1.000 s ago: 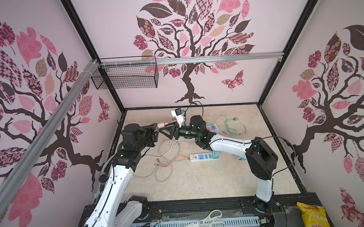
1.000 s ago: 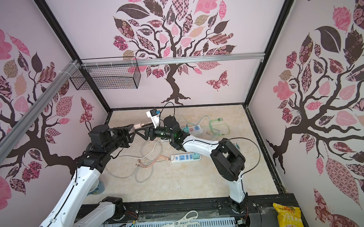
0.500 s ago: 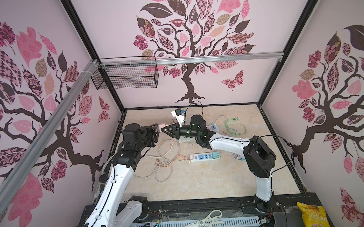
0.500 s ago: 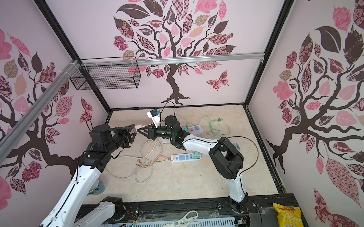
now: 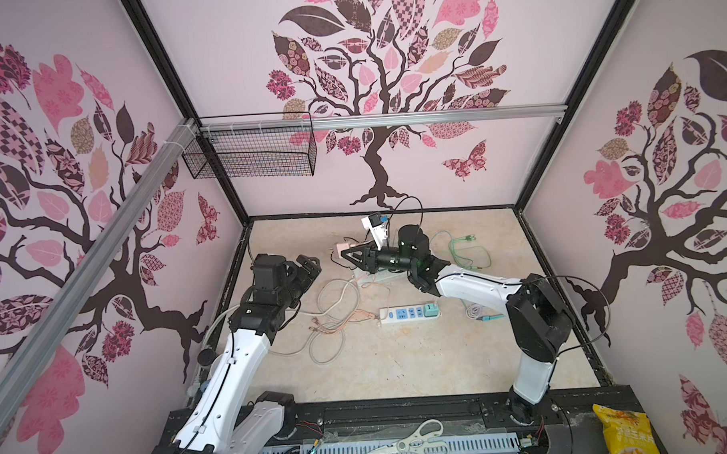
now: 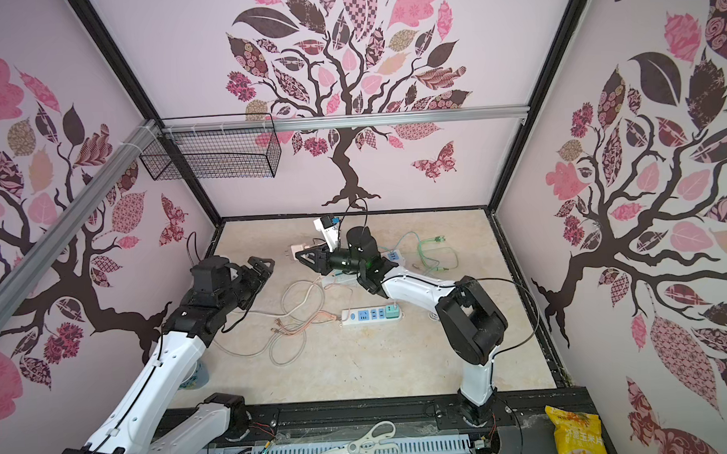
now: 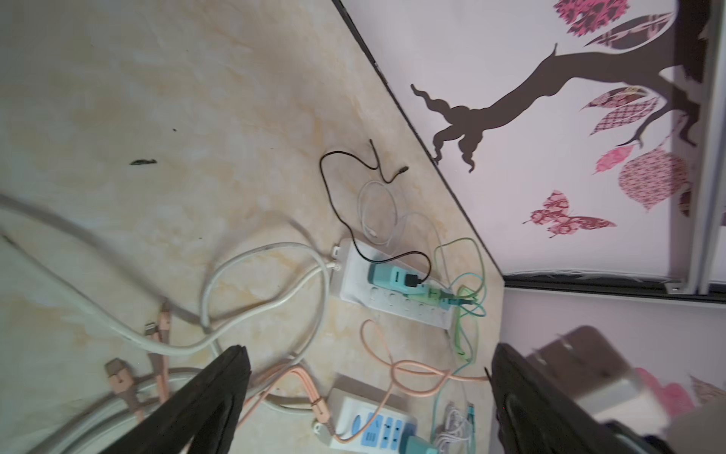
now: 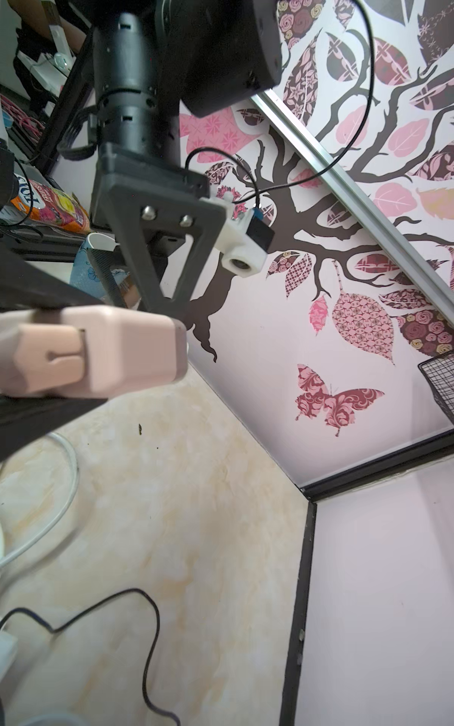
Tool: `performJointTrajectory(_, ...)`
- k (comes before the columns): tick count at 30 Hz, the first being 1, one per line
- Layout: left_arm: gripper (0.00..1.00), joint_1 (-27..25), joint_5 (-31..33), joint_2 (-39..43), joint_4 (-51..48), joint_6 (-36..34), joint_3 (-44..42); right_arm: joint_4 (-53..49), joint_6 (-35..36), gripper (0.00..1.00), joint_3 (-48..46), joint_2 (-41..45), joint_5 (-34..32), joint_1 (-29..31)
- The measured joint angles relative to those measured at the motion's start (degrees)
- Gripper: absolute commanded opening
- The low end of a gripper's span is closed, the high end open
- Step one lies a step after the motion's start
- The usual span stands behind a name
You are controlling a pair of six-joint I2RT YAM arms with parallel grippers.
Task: Insert the plug
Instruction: 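Open the left gripper and draw it back while right gripper holds charger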
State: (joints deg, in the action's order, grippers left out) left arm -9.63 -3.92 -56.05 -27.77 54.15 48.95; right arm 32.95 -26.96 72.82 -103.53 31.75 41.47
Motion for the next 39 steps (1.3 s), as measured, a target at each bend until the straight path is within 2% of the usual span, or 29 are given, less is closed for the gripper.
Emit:
performJointTrajectory(7, 0.98, -6.8, 6.7, -0.7, -4.7, -7.6, -1.8, -2.9, 2.5, 0.0, -1.0, 4.2, -3.1, 0.2)
performJointTrajectory(11, 0.98, -9.6, 9.2, -3.0, -6.5, -8.5, -2.6, -4.1, 3.0, 0.0, -1.2, 5.0, -4.3, 0.2)
performJointTrajectory(16, 0.98, -17.0, 13.8, -6.6, -9.3, -8.6, -3.2, -5.2, 3.4, 0.0, -1.9, 5.1, -5.5, 0.2)
performJointTrajectory(18, 0.98, -18.4, 14.4, -7.9, -10.3, -8.5, -3.2, -5.6, 3.4, 0.0, -2.4, 5.1, -5.9, 0.2)
performJointTrajectory(24, 0.98, -18.6, 15.6, -10.3, -12.2, -6.3, -4.9, -6.1, 3.0, 0.0, -3.1, 5.1, -6.4, 0.2)
performJointTrajectory(33, 0.86, -18.3, 16.7, -16.4, -17.5, -1.7, -6.9, -7.3, 2.6, 0.0, -5.5, 5.8, -6.6, 0.2)
performJointTrajectory(39, 0.8, -16.9, 15.1, -19.8, -16.5, -1.4, -7.0, -8.4, 2.6, 0.0, -5.7, 5.8, -6.6, 0.2)
